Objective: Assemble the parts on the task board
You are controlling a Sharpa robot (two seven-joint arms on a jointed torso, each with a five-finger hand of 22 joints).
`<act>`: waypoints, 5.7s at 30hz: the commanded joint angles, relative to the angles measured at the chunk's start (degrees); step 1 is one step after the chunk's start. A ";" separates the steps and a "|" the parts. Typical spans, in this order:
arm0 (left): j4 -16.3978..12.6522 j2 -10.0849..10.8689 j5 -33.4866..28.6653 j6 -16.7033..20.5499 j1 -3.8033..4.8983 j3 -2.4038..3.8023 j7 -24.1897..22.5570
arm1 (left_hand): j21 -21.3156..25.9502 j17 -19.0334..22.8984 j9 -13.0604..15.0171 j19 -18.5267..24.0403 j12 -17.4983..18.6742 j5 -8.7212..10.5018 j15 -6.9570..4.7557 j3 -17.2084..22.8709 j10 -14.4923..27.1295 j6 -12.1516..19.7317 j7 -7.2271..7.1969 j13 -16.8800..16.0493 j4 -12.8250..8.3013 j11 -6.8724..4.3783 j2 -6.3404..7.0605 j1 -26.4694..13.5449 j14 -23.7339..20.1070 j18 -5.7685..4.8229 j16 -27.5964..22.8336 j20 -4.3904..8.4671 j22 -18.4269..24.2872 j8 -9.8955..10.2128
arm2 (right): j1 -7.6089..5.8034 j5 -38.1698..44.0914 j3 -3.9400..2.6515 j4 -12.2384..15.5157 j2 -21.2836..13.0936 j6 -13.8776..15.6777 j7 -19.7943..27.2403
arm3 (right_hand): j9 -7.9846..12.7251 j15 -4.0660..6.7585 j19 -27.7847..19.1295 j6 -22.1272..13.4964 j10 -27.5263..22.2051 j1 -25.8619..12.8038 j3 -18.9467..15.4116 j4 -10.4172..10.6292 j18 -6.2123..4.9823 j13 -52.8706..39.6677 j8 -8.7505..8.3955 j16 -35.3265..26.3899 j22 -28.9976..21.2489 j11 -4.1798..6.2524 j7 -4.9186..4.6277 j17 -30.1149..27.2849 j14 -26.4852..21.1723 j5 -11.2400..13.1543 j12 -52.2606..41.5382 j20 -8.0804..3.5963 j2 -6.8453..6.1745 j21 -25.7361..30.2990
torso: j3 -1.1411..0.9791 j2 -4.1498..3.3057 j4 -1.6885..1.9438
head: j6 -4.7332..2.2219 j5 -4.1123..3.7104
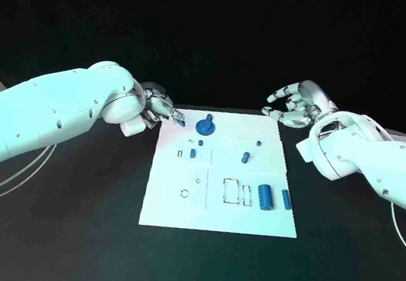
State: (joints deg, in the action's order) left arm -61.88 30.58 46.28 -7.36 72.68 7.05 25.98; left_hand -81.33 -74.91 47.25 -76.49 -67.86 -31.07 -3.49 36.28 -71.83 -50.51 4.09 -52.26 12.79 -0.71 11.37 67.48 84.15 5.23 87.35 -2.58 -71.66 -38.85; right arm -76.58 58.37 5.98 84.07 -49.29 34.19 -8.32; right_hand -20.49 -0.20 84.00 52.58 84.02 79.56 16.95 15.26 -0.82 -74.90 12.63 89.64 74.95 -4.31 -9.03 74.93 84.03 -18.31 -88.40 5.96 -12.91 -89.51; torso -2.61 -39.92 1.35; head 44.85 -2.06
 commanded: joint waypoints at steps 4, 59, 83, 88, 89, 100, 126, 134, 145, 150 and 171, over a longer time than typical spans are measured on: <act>-5.75 2.62 3.03 6.98 -0.71 -1.11 -0.63 | -0.50 -8.90 -0.10 -0.58 -0.46 -0.41 -0.49 11.24 -0.72 -0.85 -0.44 -0.41 -11.71 0.00 0.06 -0.55 4.20 -1.00 0.31 0.07 -0.50 -0.20 | -0.02 0.51 -0.03 0.27 -0.42 0.18 0.07 | -0.09 0.23 5.75 -0.38 4.68 -0.36 0.15 0.23 0.67 -14.01 0.18 0.23 14.59 0.03 -0.01 14.75 5.90 -0.33 -0.28 -0.17 -0.15 0.04 | 0.29 0.69 0.58 | 0.43 -0.02; -10.62 3.67 12.43 6.20 -7.29 -3.62 -0.51 | -0.71 -8.91 -0.18 -0.85 -0.51 -0.38 -0.74 11.52 -1.27 -1.38 -0.66 -0.63 -12.27 -0.23 0.25 -0.74 4.24 -1.05 0.32 0.31 -0.78 -0.11 | 0.09 0.51 -0.03 0.40 -0.75 0.14 0.19 | -0.12 0.24 5.73 -0.42 4.66 -0.31 0.30 0.21 0.66 -14.00 0.29 0.20 14.56 0.05 0.00 14.69 5.88 -0.68 -0.26 -0.19 -0.19 0.09 | 0.51 0.57 0.65 | 1.67 -0.96; -9.55 2.91 13.54 9.36 -7.20 -3.49 -0.85 | -0.75 -8.89 -0.22 -0.91 -0.37 -0.22 -0.74 11.59 -1.19 -1.34 -0.65 -0.49 -12.28 -0.22 0.16 -0.77 4.23 -1.07 0.31 0.34 -0.87 -0.02 | 0.14 0.51 -0.03 0.31 -0.66 0.14 0.25 | -0.12 0.24 5.73 -0.42 4.66 -0.31 0.30 0.21 0.66 -14.00 0.29 0.20 14.56 0.05 0.00 14.69 5.88 -0.68 -0.26 -0.19 -0.19 0.09 | 0.50 0.54 0.70 | 2.06 -1.05; -9.57 2.74 13.29 9.38 -7.19 -3.46 -0.83 | -0.75 -8.89 -0.22 -0.91 -0.37 -0.22 -0.74 11.59 -1.19 -1.34 -0.65 -0.49 -12.28 -0.22 0.16 -0.77 4.23 -1.07 0.31 0.34 -0.87 -0.02 | 0.15 0.51 -0.03 0.28 -0.63 0.12 0.25 | -0.12 0.24 5.73 -0.42 4.66 -0.31 0.30 0.21 0.66 -14.00 0.29 0.20 14.56 0.05 0.00 14.69 5.88 -0.68 -0.26 -0.19 -0.19 0.09 | 0.50 0.51 0.69 | 2.05 -1.05; -9.57 2.70 13.23 9.41 -7.19 -3.45 -0.80 | -0.75 -8.89 -0.22 -0.91 -0.37 -0.22 -0.74 11.59 -1.19 -1.34 -0.65 -0.49 -12.28 -0.22 0.16 -0.77 4.23 -1.07 0.31 0.34 -0.87 -0.02 | 0.16 0.51 -0.03 0.27 -0.62 0.11 0.25 | -0.12 0.24 5.73 -0.42 4.66 -0.31 0.30 0.21 0.66 -14.00 0.29 0.20 14.56 0.05 0.00 14.69 5.88 -0.68 -0.26 -0.19 -0.19 0.09 | 0.51 0.51 0.69 | 2.02 -1.05; -8.99 2.26 13.04 9.03 -7.15 -3.31 -0.52 | -0.78 -8.85 -0.25 -0.94 -0.32 -0.08 -0.74 11.67 -1.22 -1.36 -0.64 -0.50 -12.30 -0.22 0.05 -0.81 4.23 -1.08 0.29 0.37 -0.91 0.05 | 0.23 0.51 -0.03 0.16 -0.49 0.09 0.27 | -0.12 0.24 5.73 -0.42 4.66 -0.31 0.30 0.21 0.66 -14.00 0.29 0.20 14.56 0.05 0.00 14.69 5.88 -0.68 -0.26 -0.19 -0.19 0.09 | 0.49 0.52 0.69 | 2.05 -1.12; -6.99 1.28 13.15 7.08 -7.14 -3.29 -0.42 | -0.71 -8.85 -0.27 -0.83 -0.06 0.16 -0.73 11.71 -1.04 -1.31 -0.62 -0.17 -12.35 -0.19 -0.02 -0.81 4.22 -1.05 0.29 0.40 -0.77 0.13 | 0.30 0.51 -0.03 0.06 -0.38 0.00 0.30 | -0.16 0.26 5.73 -0.48 4.68 -0.31 0.47 0.23 0.66 -14.01 0.41 0.22 14.56 0.05 0.01 14.73 5.89 -0.99 -0.27 -0.21 -0.23 0.08 | 0.53 0.51 0.72 | 2.44 -1.30; -6.82 1.40 13.16 5.90 -7.13 -3.29 -0.24 | -0.73 -8.89 -0.27 -0.85 -0.08 0.20 -0.73 11.72 -1.05 -1.30 -0.61 -0.22 -12.37 -0.19 -0.03 -0.80 4.23 -1.06 0.30 0.40 -0.81 0.15 | 0.30 0.51 -0.03 0.05 -0.44 0.02 0.28 | -0.16 0.26 5.73 -0.48 4.68 -0.31 0.47 0.23 0.66 -14.01 0.41 0.22 14.56 0.05 0.01 14.73 5.89 -0.99 -0.27 -0.21 -0.23 0.08 | 0.56 0.50 0.71 | 2.57 -1.37; -5.69 0.69 13.48 5.77 -7.02 -3.30 -0.17 | -0.72 -8.91 -0.28 -0.82 0.01 0.27 -0.72 11.75 -0.99 -1.28 -0.60 -0.12 -12.45 -0.19 -0.02 -0.75 4.24 -1.05 0.31 0.41 -0.79 0.19 | 0.31 0.51 -0.03 0.10 -0.43 0.05 0.25 | -0.16 0.26 5.73 -0.48 4.68 -0.31 0.47 0.23 0.66 -14.01 0.41 0.22 14.56 0.05 0.01 14.73 5.89 -0.99 -0.27 -0.21 -0.23 0.08 | 0.54 0.40 0.67 | 2.56 -1.44; -4.77 -0.01 13.62 5.82 -6.96 -3.32 -0.22 | -0.72 -8.91 -0.28 -0.82 0.01 0.27 -0.72 11.75 -0.99 -1.28 -0.60 -0.12 -12.45 -0.19 -0.02 -0.75 4.24 -1.05 0.31 0.41 -0.79 0.19 | 0.31 0.51 -0.03 0.12 -0.34 0.06 0.24 | -0.16 0.26 5.73 -0.48 4.68 -0.31 0.47 0.23 0.66 -14.01 0.41 0.22 14.56 0.05 0.01 14.73 5.89 -0.99 -0.27 -0.21 -0.23 0.08 | 0.57 0.35 0.74 | 2.68 -1.40; -3.51 -1.46 13.80 1.52 -6.33 -3.33 0.08 | -0.70 -9.62 -0.33 -0.74 -0.21 0.42 -0.71 11.63 -1.26 -1.44 -0.60 -0.65 -13.08 -0.20 0.37 -0.46 4.42 -1.04 0.57 0.42 -0.75 0.30 | 0.31 0.51 -0.03 0.01 -0.12 0.00 0.23 | -0.18 0.26 5.72 -0.53 4.65 -0.33 0.59 0.24 0.65 -13.99 0.49 0.19 14.54 0.06 0.01 14.67 5.88 -1.07 -0.24 -0.21 -0.27 0.11 | 0.58 0.51 0.73 | 3.26 -1.62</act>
State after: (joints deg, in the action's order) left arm -65.33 29.43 59.83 -2.75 66.53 3.84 25.73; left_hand -82.04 -74.91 46.99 -77.19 -68.05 -30.50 -3.87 37.76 -72.91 -51.60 3.61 -52.82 10.16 -0.78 11.95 66.46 84.15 5.23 87.63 -2.27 -72.44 -38.60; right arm -76.30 58.38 5.99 84.08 -49.46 34.25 -8.36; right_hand -20.59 -0.20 84.00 52.58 84.02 79.56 17.27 15.57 -0.82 -74.91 12.86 89.64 74.92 -4.31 -9.03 74.91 84.03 -19.09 -88.40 5.96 -12.91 -89.51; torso -2.06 -39.45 2.02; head 48.09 -3.64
